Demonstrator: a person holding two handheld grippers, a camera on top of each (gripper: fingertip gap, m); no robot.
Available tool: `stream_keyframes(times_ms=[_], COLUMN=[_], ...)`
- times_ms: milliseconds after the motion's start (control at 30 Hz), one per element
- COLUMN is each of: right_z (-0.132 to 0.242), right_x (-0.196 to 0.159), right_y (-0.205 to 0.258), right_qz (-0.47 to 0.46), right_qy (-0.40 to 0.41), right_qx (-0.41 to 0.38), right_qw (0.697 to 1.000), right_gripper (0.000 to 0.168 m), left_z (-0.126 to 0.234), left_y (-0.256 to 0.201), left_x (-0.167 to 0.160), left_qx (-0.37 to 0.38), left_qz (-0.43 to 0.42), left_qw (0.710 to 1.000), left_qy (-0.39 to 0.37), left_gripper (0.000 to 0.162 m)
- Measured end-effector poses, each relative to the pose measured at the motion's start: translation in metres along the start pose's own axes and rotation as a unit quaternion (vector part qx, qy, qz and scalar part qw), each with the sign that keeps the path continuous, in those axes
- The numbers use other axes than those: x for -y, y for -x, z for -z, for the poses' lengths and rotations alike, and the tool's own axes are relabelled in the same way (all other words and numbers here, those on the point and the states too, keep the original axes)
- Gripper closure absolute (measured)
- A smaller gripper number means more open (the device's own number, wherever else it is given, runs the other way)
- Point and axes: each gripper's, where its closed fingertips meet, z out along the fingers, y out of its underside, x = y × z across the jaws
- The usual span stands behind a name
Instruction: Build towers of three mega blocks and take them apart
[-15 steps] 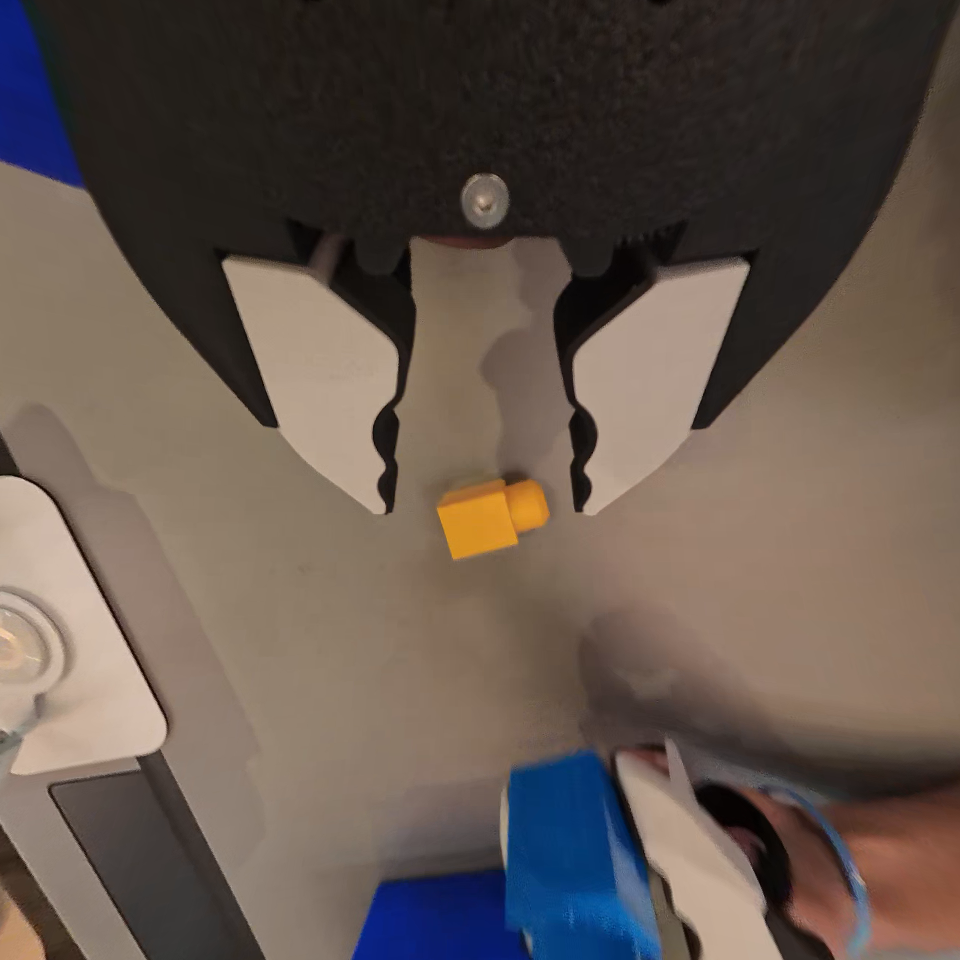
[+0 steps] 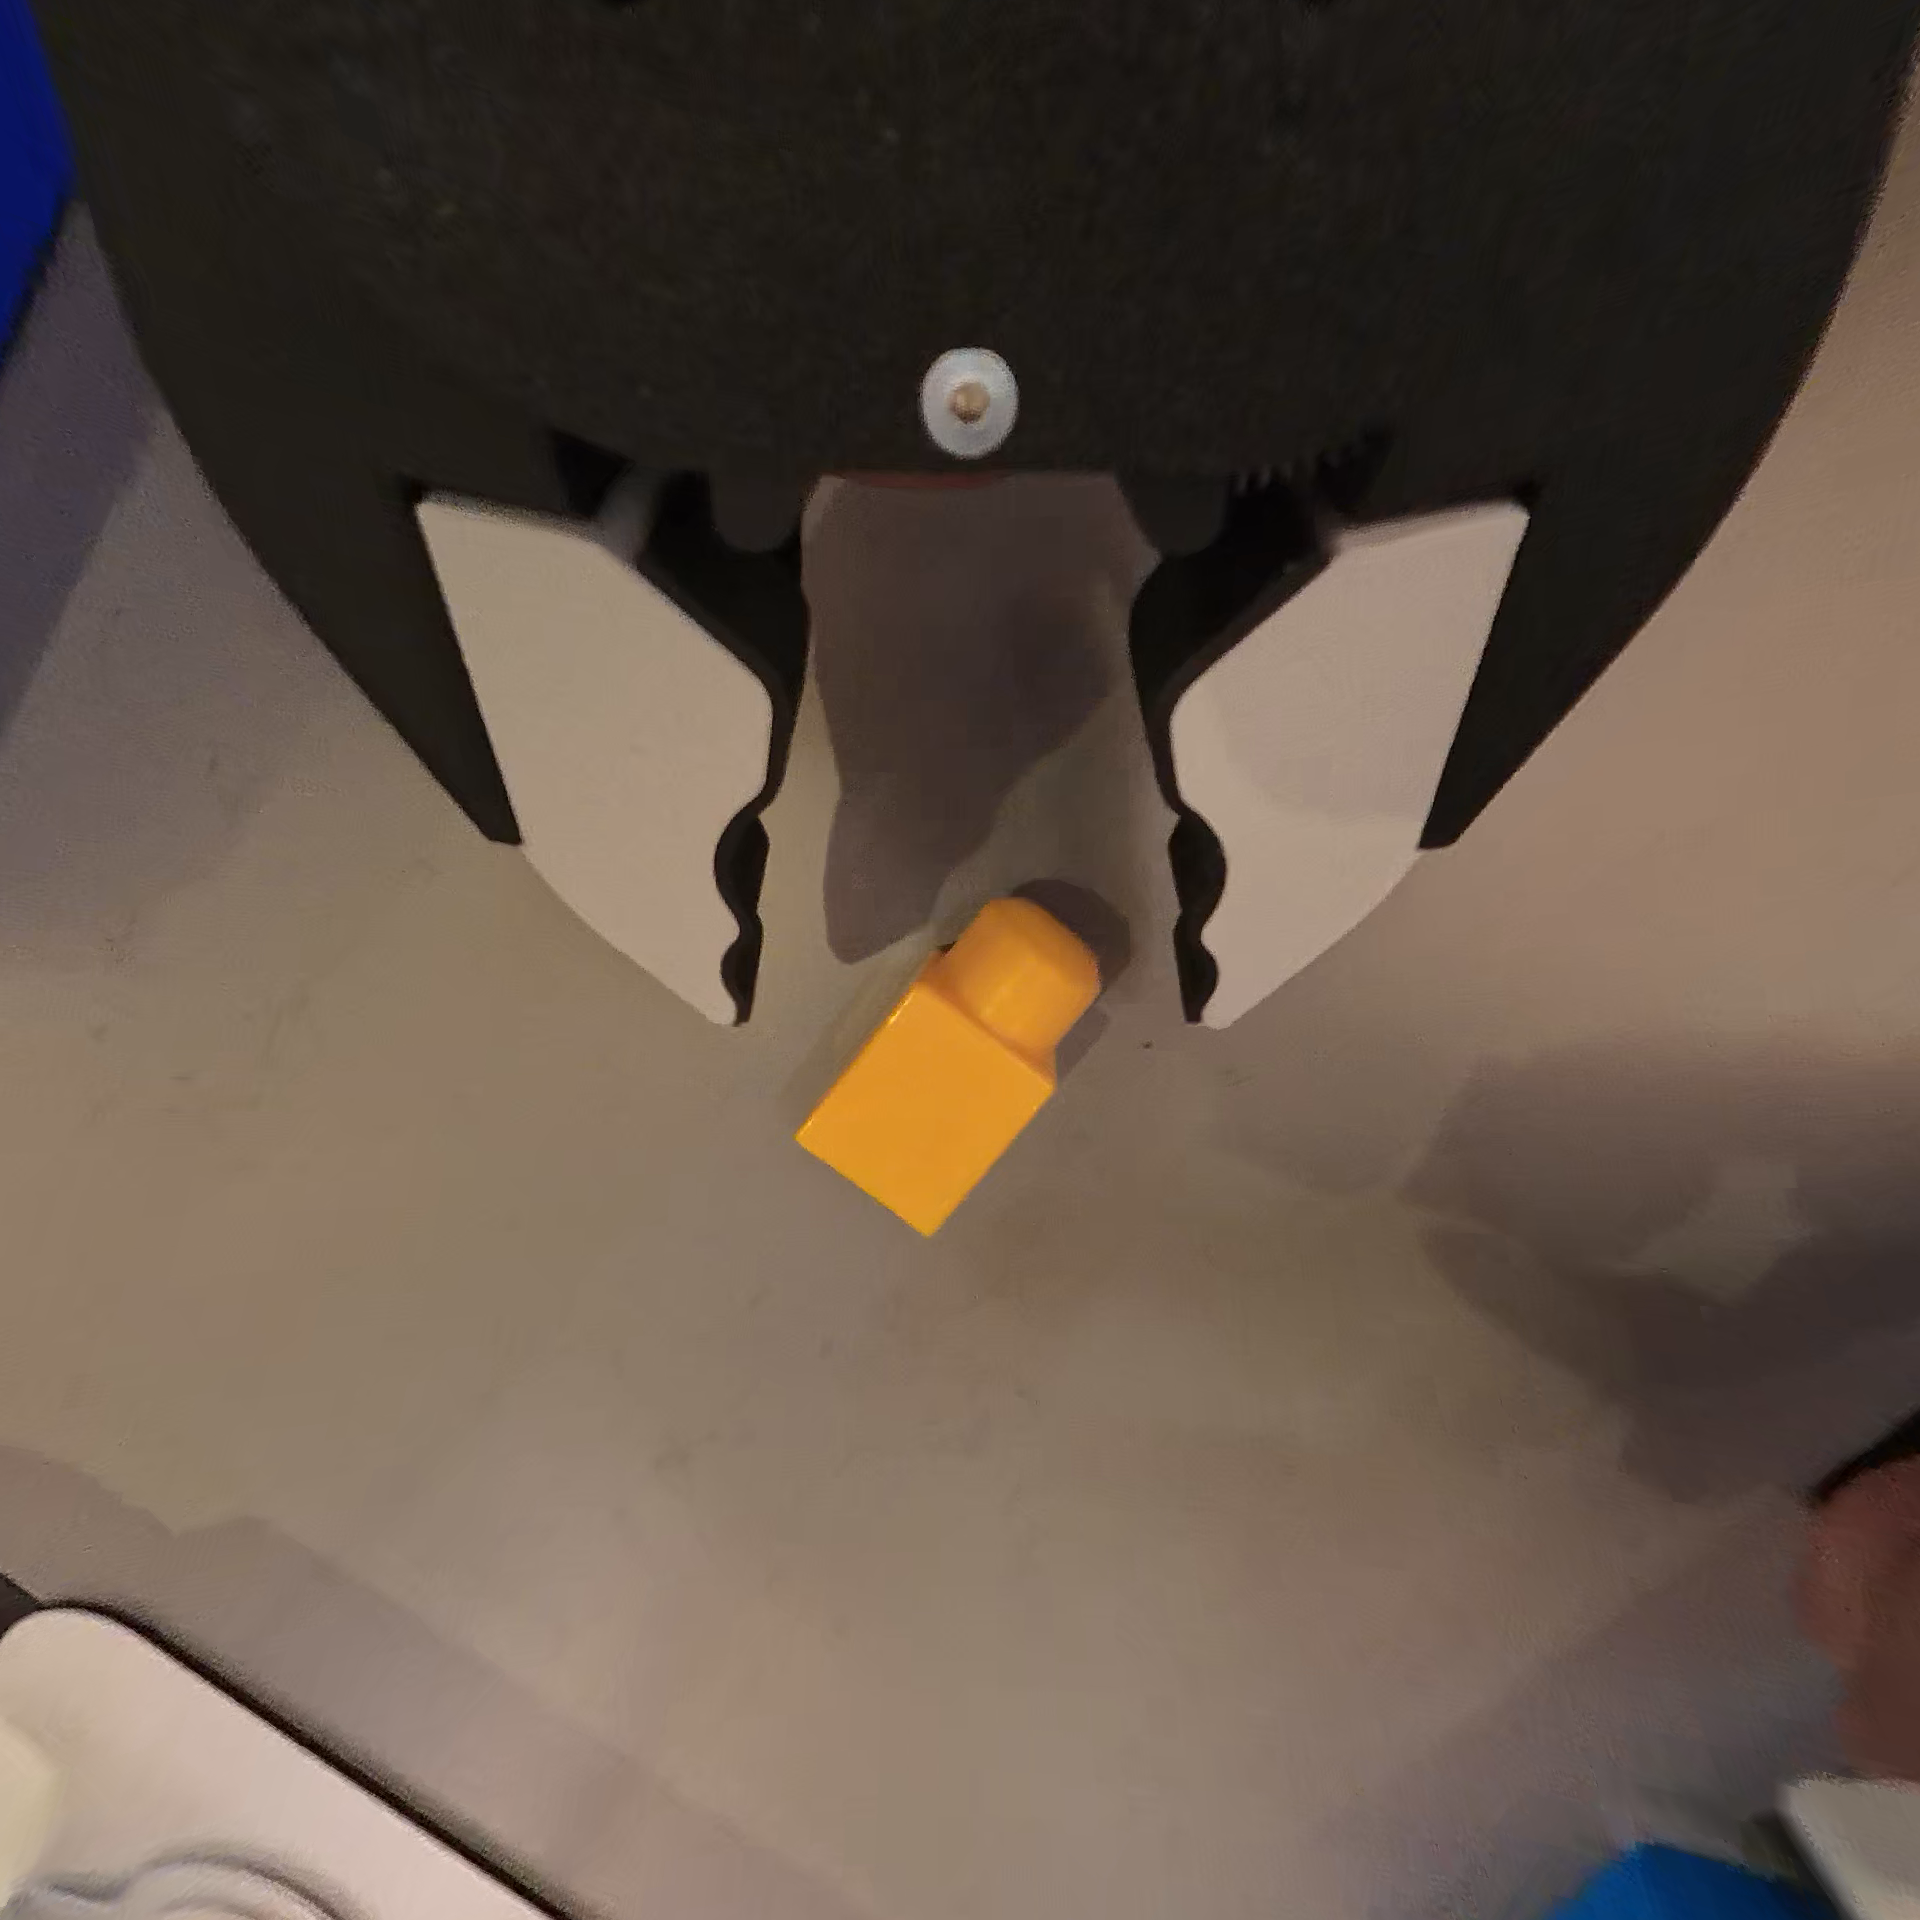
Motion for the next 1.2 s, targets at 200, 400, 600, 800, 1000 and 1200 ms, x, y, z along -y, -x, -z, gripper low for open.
stream_keyframes(times_ms=[200, 400, 600, 800, 1000, 1200], right_z=[-0.02, -0.012, 0.013, 0.051, 0.06, 0.048], right_x=[-0.009, -0.012, -0.016, -0.014, -0.022, -0.031], right_y=[-0.002, -0.015, -0.026, -0.026, -0.023, -0.015], right_qz=[-0.02, 0.011, 0.107, 0.249, 0.313, 0.346], right_qy=[0.017, 0.009, 0.053, 0.163, 0.299, 0.354], right_qx=[0.007, 0.016, 0.066, 0.141, 0.172, 0.178], right_qw=[1.0, 1.0, 0.991, 0.944, 0.885, 0.85], right_gripper=[0.105, 0.133, 0.134, 0.135, 0.136, 0.136], left_z=[-0.001, 0.001, -0.003, -0.005, -0.004, -0.003], left_y=[-0.002, 0.0, 0.0, -0.001, 0.003, 0.006], left_x=[-0.002, -0.002, -0.01, -0.014, -0.016, -0.019], left_qx=[-0.007, -0.005, -0.007, -0.009, -0.008, -0.009], left_qz=[0.004, 0.006, 0.002, 0.0, 0.013, 0.023], left_qw=[1.0, 1.0, 1.0, 0.999, 0.999, 0.999], left_qy=[0.004, 0.005, 0.023, 0.031, 0.029, 0.031], left_gripper=[0.125, 0.125, 0.125, 0.125, 0.125, 0.125])
